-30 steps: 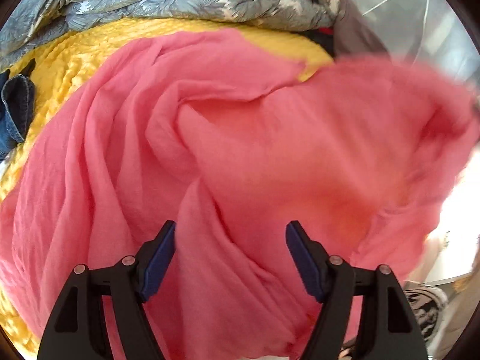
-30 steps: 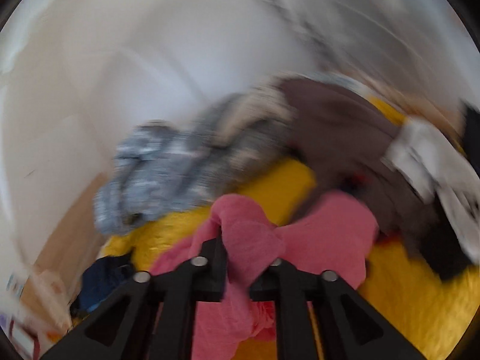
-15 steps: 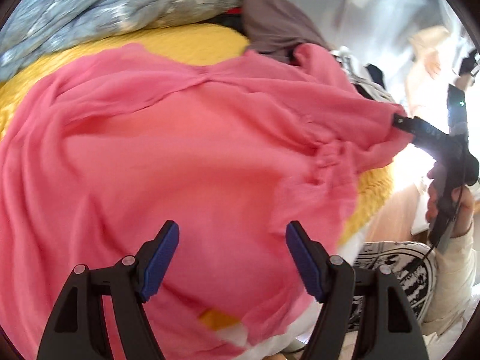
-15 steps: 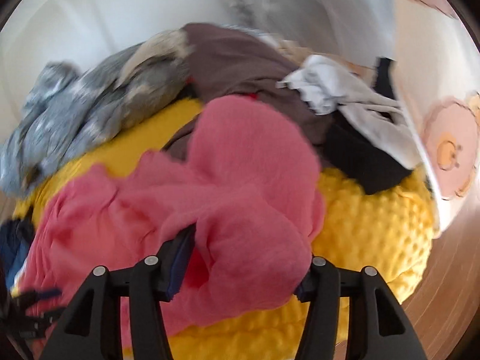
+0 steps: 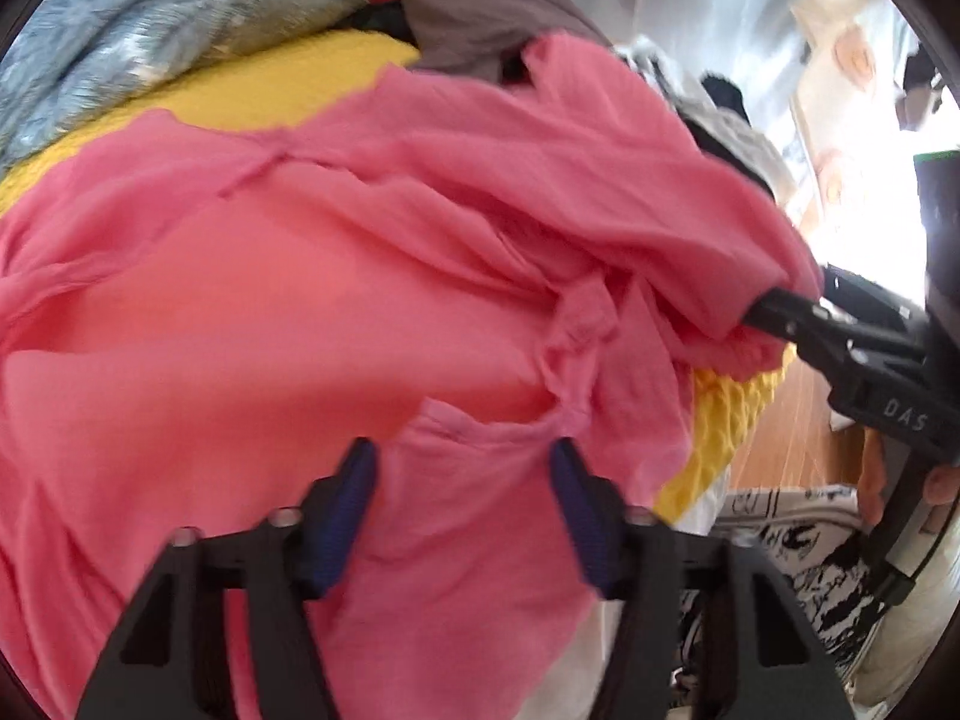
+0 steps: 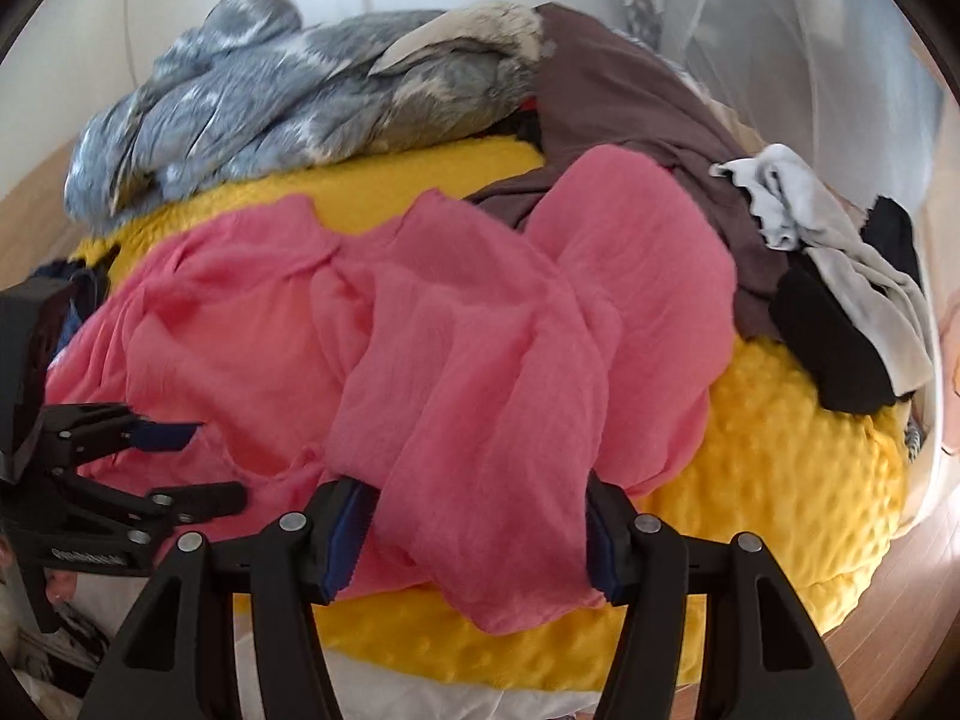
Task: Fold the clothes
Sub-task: 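Grasp the shirt placket with the left tool while the right tool holds fabric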
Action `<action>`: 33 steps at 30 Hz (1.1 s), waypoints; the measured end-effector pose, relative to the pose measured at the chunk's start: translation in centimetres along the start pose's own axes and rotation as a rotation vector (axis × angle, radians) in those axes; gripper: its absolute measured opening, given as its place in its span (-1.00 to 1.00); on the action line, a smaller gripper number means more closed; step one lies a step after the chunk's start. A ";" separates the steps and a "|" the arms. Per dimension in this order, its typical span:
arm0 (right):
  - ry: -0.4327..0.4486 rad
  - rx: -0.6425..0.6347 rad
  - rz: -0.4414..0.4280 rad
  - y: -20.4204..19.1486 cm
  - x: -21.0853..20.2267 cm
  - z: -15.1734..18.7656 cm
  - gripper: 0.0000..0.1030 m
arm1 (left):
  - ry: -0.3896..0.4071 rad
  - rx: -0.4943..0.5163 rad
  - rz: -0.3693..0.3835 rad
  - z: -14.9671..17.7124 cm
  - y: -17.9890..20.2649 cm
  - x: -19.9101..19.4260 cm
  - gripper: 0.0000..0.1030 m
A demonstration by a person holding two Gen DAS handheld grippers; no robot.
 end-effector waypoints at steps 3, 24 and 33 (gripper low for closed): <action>0.007 0.003 -0.014 0.0 -0.1 0.2 0.19 | -0.032 0.023 0.002 0.4 0.6 1.1 -0.57; 0.120 0.398 -0.158 8.3 -0.6 -2.0 0.19 | 0.046 0.253 0.203 7.5 7.4 -6.0 -0.92; 0.158 0.464 -0.162 10.4 0.4 -4.1 -0.29 | 0.117 0.143 0.349 11.7 5.9 -9.7 -0.92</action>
Point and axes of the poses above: each gripper's, at about its wrist camera, not at the fingertips, and x roughly the way its jaws point, y to its right, z to its underside, the point moved 6 cm from there along x, roughly the way its jaws point, and after that the axes turned 8 degrees about -y, right-handed, at the moved point
